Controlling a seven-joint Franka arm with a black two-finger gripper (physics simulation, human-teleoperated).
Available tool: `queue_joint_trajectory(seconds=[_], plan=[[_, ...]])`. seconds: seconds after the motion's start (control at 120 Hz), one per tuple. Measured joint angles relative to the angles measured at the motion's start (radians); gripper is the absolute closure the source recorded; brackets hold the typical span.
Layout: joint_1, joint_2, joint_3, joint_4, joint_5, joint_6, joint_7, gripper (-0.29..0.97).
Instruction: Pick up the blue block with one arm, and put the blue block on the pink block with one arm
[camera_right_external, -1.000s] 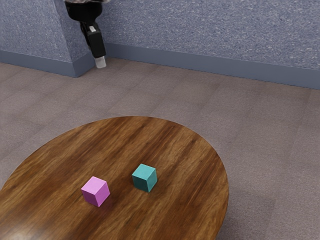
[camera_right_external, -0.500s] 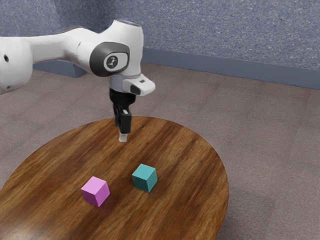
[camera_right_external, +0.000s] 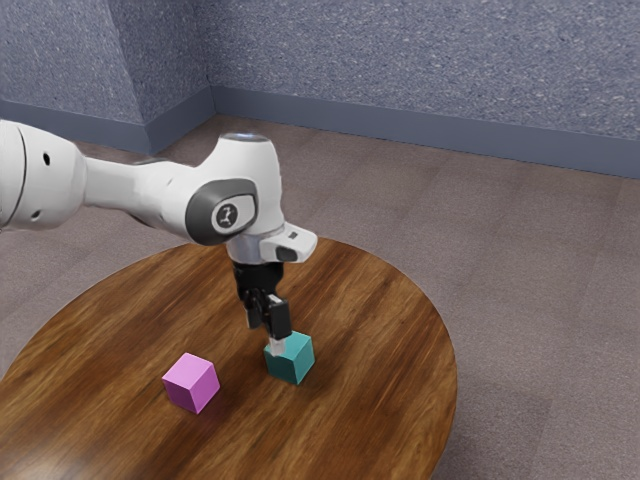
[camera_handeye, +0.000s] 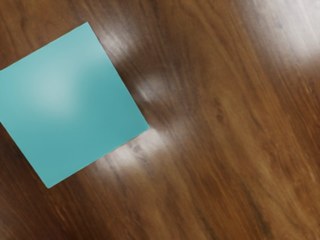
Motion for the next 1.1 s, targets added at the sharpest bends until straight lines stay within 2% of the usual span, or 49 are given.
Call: queue_joint_trajectory(seconds=[0.15,0.383,0.767,1.1], plan=[[0.014,0.029,0.0,-0.022,-0.028,0.07,-0.065,0.0],[0.02,0.08,0.008,-0.015,-0.027,0.135,-0.148,0.0],[0.03,0.15,0.013,0.028,-0.019,0.16,-0.229,0.0],[0.022,0.226,0.014,0.085,0.015,0.164,-0.271,0.0]])
